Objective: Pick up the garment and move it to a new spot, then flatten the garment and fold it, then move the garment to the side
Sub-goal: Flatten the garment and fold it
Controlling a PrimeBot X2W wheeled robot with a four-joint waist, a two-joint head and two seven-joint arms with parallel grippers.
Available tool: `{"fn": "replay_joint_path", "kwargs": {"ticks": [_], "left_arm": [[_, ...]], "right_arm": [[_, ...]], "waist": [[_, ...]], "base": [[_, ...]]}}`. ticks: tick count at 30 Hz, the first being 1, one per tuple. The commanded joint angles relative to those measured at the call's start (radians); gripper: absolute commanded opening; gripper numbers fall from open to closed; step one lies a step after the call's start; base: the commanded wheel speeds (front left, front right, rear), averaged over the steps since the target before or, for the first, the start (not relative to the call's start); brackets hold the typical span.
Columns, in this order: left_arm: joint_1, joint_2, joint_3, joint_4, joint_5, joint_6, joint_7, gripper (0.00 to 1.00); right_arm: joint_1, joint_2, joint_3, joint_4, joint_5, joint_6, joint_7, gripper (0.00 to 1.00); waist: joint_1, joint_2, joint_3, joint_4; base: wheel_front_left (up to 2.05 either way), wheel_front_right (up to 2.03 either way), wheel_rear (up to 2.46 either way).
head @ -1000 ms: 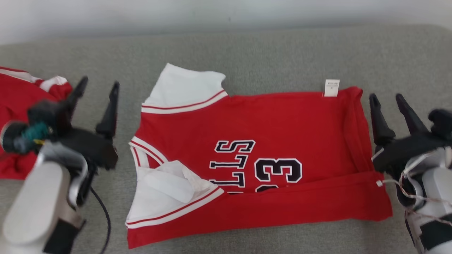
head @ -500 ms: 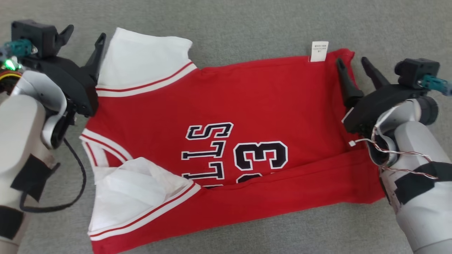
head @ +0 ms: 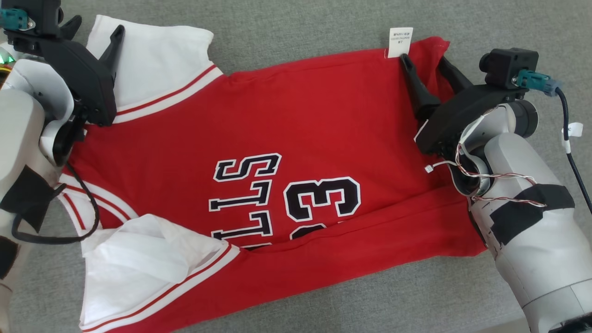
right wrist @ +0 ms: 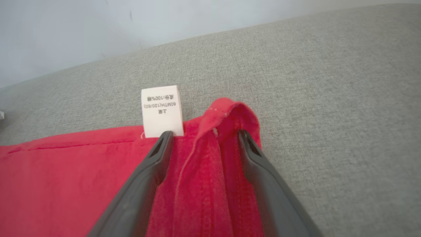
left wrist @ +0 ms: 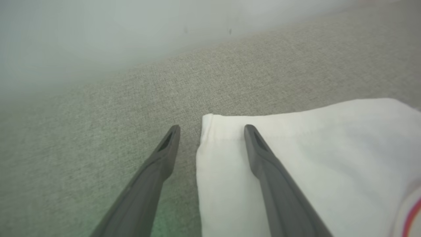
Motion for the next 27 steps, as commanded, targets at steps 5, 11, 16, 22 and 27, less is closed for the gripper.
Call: {"fn": "replay_joint_path", "kwargs": {"ticks": [5,11,16,22,27], "left_arm": [[-0.028,0.004,-0.048,0.057,-0.021,0.002,0.011,0.33],[-0.067,-0.015,-0.079,0.072,-0.047,0.002,-0.071,0.00],[-0.052,-0.036,-0.105,0.053,-0.080,0.002,-0.168,0.00],[0.024,-0.034,-0.129,-0.022,-0.137,0.002,-0.291,0.00],[0.107,-0.010,-0.135,-0.107,-0.173,0.002,-0.344,0.00]], "right_arm": [[-0.042,0.008,0.033,0.019,0.030,-0.002,-0.032,0.48],[-0.078,-0.013,0.048,0.064,0.050,-0.002,-0.089,0.00],[-0.061,-0.048,0.076,0.087,0.070,-0.002,-0.141,0.00],[0.019,-0.111,0.124,0.045,0.120,-0.002,-0.185,0.00],[0.101,-0.158,0.141,-0.001,0.155,-0.002,-0.203,0.00]], "waist": [[-0.0002,-0.0003,0.015,-0.017],[-0.0002,-0.0003,0.007,0.010],[-0.0002,-0.0003,-0.045,0.051],[-0.0002,-0.0003,-0.140,0.096],[-0.0002,-0.0003,-0.191,0.124]], "base": [[0.00,0.00,0.00],[0.00,0.00,0.00],[0.00,0.00,0.00],[0.00,0.00,0.00],[0.00,0.00,0.00]]}}
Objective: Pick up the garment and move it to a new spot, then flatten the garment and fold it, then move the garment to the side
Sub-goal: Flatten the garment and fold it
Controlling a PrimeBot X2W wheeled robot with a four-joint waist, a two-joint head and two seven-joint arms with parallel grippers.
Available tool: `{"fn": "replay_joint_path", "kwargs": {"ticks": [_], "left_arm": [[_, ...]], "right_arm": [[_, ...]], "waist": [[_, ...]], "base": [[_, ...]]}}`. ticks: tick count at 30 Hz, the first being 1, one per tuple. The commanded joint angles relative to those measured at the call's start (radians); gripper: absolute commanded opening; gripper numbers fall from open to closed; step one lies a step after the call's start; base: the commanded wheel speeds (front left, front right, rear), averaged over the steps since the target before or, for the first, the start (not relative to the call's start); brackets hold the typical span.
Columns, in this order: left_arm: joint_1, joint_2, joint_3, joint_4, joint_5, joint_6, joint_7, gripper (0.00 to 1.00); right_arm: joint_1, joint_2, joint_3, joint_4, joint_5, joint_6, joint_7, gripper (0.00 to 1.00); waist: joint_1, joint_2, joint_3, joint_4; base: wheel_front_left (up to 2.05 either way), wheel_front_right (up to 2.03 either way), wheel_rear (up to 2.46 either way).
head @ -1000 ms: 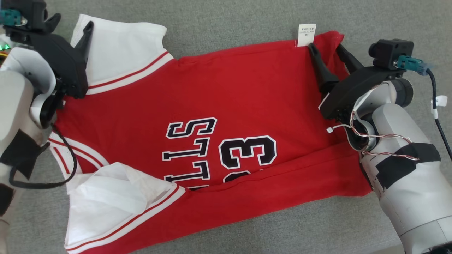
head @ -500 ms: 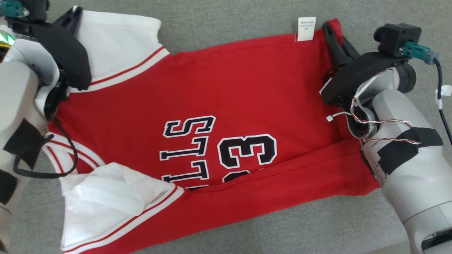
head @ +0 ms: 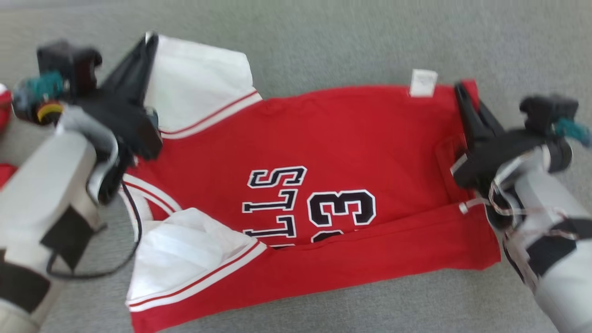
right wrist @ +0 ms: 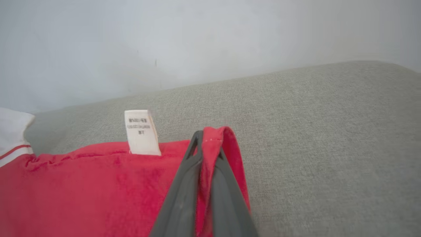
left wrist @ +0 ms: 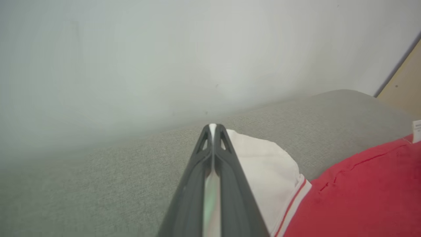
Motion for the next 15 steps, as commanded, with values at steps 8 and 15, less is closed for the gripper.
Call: {"fn": "replay_joint_path", "kwargs": {"ticks": [8,15], "left_arm": [[0.293,0.044,0.053,-0.240,-0.031,0.055,-0.043,0.00],[0.572,0.032,0.139,-0.478,0.014,0.151,-0.043,0.00]], "right_arm": [[0.211,-0.078,-0.026,-0.107,0.085,-0.002,-0.037,0.00],[0.371,-0.113,-0.083,-0.188,0.127,-0.002,-0.046,0.00]], "waist": [[0.0002,0.0001,-0.140,0.094],[0.0002,0.0001,-0.172,0.121]], "base": [[0.00,0.00,0.00],[0.00,0.00,0.00]]}}
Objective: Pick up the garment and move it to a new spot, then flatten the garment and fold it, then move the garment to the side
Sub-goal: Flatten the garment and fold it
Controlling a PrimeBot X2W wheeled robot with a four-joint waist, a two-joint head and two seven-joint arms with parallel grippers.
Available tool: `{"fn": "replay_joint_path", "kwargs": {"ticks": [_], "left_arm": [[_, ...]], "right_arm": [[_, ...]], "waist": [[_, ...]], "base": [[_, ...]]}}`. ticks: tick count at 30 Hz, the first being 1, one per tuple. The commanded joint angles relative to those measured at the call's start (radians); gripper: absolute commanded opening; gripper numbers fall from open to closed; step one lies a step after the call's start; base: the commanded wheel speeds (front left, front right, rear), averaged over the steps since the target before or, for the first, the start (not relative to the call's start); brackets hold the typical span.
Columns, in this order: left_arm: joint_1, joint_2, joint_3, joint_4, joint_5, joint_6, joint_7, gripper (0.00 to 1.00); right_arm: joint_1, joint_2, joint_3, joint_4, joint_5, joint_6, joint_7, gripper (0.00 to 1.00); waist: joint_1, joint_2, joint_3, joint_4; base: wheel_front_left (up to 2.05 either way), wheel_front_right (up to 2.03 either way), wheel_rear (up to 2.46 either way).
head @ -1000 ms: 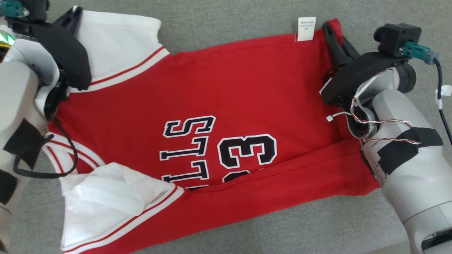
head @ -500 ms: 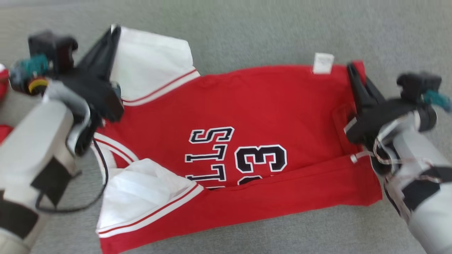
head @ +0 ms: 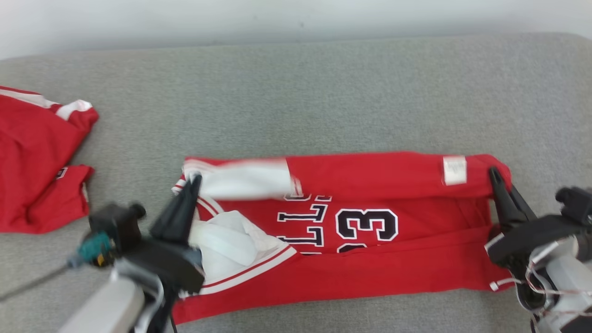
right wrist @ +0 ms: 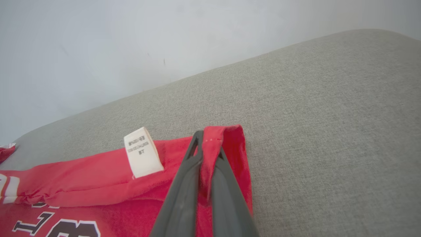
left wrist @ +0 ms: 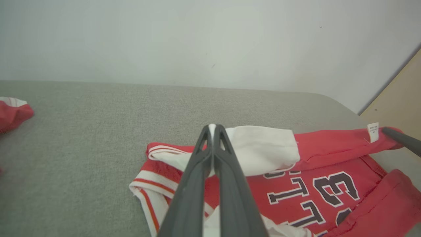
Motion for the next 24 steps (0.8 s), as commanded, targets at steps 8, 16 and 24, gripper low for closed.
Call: {"fn": "replay_joint_path", "kwargs": {"ticks": [8,16,24], "left_arm": [[0.201,-0.046,0.047,-0.057,0.030,0.018,-0.003,0.16],[0.272,-0.111,0.219,-0.078,0.169,0.045,-0.003,1.00],[0.399,-0.267,0.532,-0.213,0.452,0.031,-0.003,1.00]], "right_arm": [[0.099,-0.013,-0.056,-0.014,-0.008,-0.002,0.037,0.78],[0.117,-0.006,-0.121,-0.030,-0.060,-0.002,0.056,1.00],[0.098,0.013,-0.183,0.043,-0.128,-0.002,0.134,1.00]], "waist": [[0.0003,0.0002,-0.026,0.024],[0.0003,0.0002,-0.041,0.022],[0.0003,0.0002,-0.046,0.057]], "base": [[0.00,0.00,0.00],[0.00,0.00,0.00],[0.00,0.00,0.00]]}}
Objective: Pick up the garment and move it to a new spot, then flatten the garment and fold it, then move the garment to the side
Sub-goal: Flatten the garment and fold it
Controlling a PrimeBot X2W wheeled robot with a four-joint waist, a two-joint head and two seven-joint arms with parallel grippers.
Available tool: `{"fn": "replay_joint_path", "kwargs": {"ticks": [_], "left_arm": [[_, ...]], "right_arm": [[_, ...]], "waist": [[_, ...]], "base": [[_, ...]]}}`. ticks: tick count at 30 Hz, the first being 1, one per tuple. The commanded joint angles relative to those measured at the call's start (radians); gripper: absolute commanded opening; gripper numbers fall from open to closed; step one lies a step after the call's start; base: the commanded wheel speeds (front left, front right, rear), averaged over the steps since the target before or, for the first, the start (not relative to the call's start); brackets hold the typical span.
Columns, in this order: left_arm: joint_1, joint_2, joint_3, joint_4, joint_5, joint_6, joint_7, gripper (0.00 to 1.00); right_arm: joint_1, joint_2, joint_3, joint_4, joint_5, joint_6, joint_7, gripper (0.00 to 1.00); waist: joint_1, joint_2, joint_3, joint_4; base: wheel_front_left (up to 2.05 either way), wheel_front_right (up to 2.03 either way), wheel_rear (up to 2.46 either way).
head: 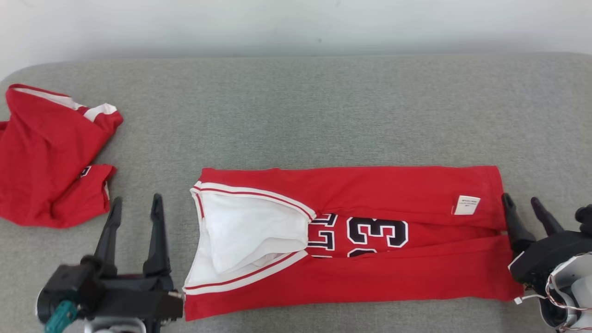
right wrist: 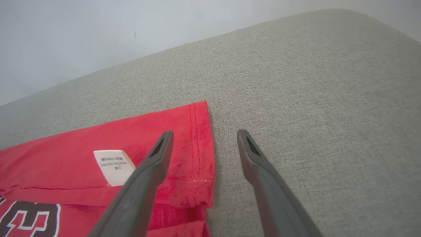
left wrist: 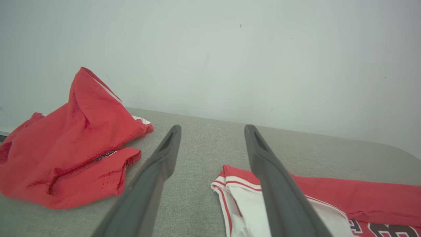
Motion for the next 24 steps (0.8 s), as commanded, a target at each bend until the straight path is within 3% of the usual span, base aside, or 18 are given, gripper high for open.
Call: {"fn": "replay_joint_path", "kwargs": {"ticks": [1,13,14,15,20,24], "left_arm": [[0.025,-0.017,0.034,-0.008,0.048,-0.016,-0.003,1.00],[0.115,-0.141,0.187,0.010,0.215,-0.115,-0.003,1.00],[0.118,-0.147,0.194,0.014,0.223,-0.123,-0.003,1.00],[0.120,-0.152,0.201,0.015,0.228,-0.129,-0.003,1.00],[0.133,-0.168,0.221,0.038,0.265,-0.147,-0.003,1.00],[0.147,-0.174,0.235,0.047,0.278,-0.154,-0.003,1.00]], "right_arm": [[-0.009,0.014,-0.005,0.017,-0.012,-0.002,0.010,1.00],[-0.008,0.082,0.004,0.157,-0.023,-0.002,0.065,1.00],[-0.006,0.087,0.011,0.160,-0.018,-0.002,0.070,0.41],[-0.005,0.092,0.017,0.159,-0.013,-0.002,0.073,0.00],[-0.003,0.086,0.028,0.155,0.009,-0.002,0.059,0.00],[-0.010,0.040,0.006,0.168,0.025,-0.002,0.040,0.00]], "waist": [[0.0001,0.0001,-0.001,0.012],[0.0001,0.0001,-0.003,0.033],[0.0001,0.0001,-0.004,0.034],[0.0001,0.0001,-0.005,0.035],[0.0001,0.0001,-0.027,0.032],[0.0001,0.0001,-0.058,0.021]], "base": [[0.00,0.00,0.00],[0.00,0.00,0.00],[0.00,0.00,0.00],[0.00,0.00,0.00],[0.00,0.00,0.00],[0.00,0.00,0.00]]}}
